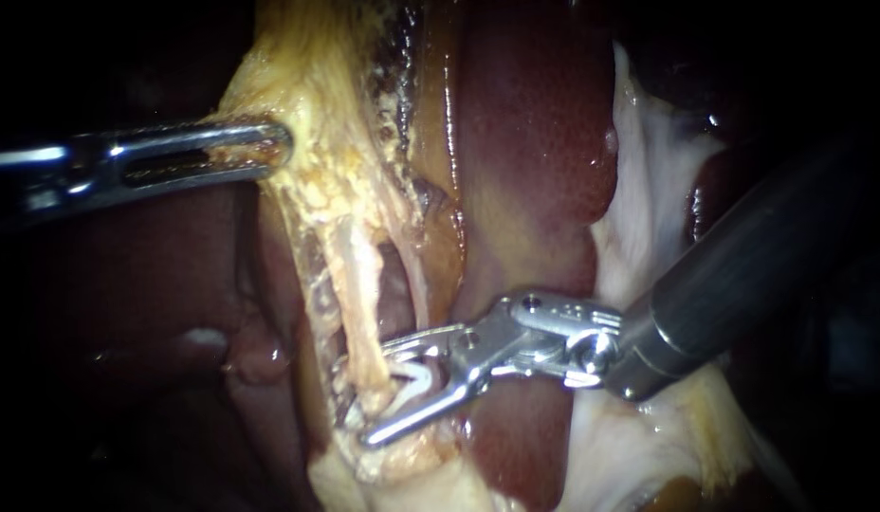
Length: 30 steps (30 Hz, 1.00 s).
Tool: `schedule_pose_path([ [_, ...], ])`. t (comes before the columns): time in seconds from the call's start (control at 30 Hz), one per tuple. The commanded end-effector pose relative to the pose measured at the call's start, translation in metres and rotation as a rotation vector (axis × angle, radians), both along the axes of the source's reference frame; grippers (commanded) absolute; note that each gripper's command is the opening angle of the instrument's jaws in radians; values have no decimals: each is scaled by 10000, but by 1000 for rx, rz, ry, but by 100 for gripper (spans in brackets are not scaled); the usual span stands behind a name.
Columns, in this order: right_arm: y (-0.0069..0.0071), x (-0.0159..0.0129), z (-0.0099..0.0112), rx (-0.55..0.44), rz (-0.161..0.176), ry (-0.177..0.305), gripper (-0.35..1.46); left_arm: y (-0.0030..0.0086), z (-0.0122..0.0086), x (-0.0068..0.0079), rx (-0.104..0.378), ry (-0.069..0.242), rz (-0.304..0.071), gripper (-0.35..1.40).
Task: Clipping first clip left tube
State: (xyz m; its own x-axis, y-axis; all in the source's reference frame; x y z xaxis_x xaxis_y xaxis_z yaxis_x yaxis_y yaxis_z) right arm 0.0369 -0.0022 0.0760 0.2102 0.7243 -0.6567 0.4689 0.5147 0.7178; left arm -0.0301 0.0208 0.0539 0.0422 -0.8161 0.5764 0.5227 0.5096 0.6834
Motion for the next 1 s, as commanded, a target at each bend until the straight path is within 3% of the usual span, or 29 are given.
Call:
schedule_pose_path([
  [0.03,-1,1,-1,-1,-2,-1,46,0,0,0,0,0,0,-35],
  [0.27,-3,6,0,-3,-2,-1,38,0,1,-2,0,-1,1,-35],
  [0.37,-3,5,1,-3,-3,-1,27,0,1,-2,0,-1,1,-35],
  [0.4,-3,5,1,-4,-3,-1,18,0,1,-2,0,-1,1,-35],
  [0.43,-3,3,1,-4,-4,0,-5,0,1,-2,0,-1,1,-35],
  [0.5,-3,1,2,-5,5,-6,-33,0,1,-2,0,-1,1,-35],
  [0.63,1,-2,9,-10,22,-22,-35,0,2,-2,0,-1,1,-35],
  [1.0,4,-5,14,-15,23,-32,-35,1,4,0,0,-2,2,-35],
])
